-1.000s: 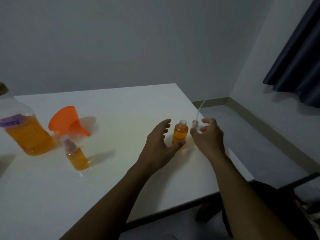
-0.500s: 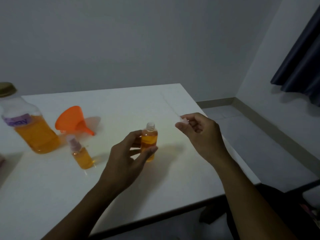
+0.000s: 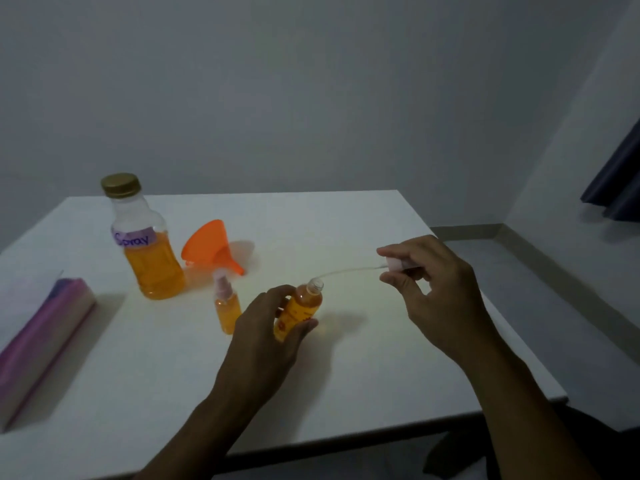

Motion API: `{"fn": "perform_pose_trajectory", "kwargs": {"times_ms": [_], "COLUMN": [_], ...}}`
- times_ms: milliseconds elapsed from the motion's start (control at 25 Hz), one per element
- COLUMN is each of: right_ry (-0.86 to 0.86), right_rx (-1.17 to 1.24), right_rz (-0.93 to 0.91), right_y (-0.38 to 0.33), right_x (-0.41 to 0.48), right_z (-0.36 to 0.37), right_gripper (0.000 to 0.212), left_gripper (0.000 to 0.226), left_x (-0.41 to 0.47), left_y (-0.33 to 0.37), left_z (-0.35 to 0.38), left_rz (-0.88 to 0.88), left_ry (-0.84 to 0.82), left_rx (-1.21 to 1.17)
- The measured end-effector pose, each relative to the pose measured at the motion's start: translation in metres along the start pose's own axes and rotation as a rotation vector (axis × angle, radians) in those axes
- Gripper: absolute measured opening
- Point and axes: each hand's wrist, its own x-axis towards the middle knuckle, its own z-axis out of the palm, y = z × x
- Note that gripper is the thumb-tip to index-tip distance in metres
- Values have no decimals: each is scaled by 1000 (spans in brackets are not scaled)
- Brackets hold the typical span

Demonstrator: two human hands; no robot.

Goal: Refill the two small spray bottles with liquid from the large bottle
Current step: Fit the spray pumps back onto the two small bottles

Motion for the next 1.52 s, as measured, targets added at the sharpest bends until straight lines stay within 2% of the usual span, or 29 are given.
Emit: {"fn": "perform_pose_trajectory", "kwargs": {"times_ms": [200, 400, 560, 720, 760, 880, 920, 1040, 1160, 1200, 1320, 1440, 1480, 1520], "right_ry": [14, -77, -239, -364, -381, -405, -426, -489, -467, -452, -408, -413, -407, -389], "right_rx": [-22, -43, 39, 37, 29, -87, -105, -14, -12, -40, -87, 42, 38, 0], "right_rz": [-51, -158, -42, 43, 94, 214, 229, 184, 171, 202, 222, 180, 181, 200], "right_y": [-4, -8, -21, -22, -21, -17, -16, -15, -14, -14, -15, -15, -15, -15], "right_x": [3, 7, 4, 5, 5, 7, 7, 3, -1, 0, 2, 1, 0, 0], "right_z": [1, 9, 23, 26, 25, 23, 21, 17, 20, 21, 18, 16, 18, 19], "right_gripper": [29, 29, 38, 23, 27, 66, 67, 55, 28, 30, 53, 44, 37, 40], "left_gripper": [50, 47, 49, 50, 49, 47, 47, 48, 49, 49, 47, 47, 48, 48], "left_x": [4, 4, 1, -1, -1, -2, -2, -1, 1, 1, 1, 1, 1, 1], "left_y": [-6, -1, 7, 10, 10, 7, 6, 6, 7, 7, 7, 7, 6, 6], "left_z": [-5, 1, 8, 10, 10, 10, 10, 10, 9, 8, 7, 7, 8, 9], "left_rz": [-4, 52, 79, 115, 122, 141, 144, 148, 177, 175, 165, 165, 165, 163], "left_ry": [11, 6, -25, -43, -43, -54, -62, -60, -47, -48, -42, -45, -47, -49], "left_rx": [28, 61, 64, 92, 93, 102, 109, 123, 125, 121, 115, 118, 120, 122]}}
